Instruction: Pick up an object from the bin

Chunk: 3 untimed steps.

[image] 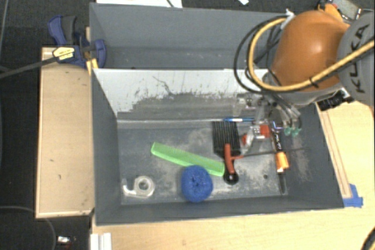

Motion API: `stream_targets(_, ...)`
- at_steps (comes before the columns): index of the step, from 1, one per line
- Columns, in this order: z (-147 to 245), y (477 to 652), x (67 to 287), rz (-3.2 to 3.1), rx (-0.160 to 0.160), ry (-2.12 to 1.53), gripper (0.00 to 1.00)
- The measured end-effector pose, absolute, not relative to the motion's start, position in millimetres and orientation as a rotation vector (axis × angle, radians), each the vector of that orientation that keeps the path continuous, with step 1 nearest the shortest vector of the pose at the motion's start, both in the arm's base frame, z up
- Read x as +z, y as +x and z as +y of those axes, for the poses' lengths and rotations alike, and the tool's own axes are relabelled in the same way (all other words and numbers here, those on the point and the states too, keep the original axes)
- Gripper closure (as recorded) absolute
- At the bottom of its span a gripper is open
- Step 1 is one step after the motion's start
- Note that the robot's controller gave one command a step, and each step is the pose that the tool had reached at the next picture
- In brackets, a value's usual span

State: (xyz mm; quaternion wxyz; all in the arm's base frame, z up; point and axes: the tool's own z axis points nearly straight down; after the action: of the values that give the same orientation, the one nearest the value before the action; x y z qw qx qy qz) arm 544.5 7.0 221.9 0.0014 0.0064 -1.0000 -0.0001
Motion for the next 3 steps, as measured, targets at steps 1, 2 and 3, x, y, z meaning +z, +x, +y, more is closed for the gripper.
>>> stream_targets(1,7.0,545.9,224.7,-3.145,-0.001,0.020,0.00)
stream_targets(2,21.5,524.6,158.4,-3.142,-0.001,-0.190,0.00)
stream_targets(3,55.7,500.3,161.5,-3.153,-0.001,-0.085,0.00)
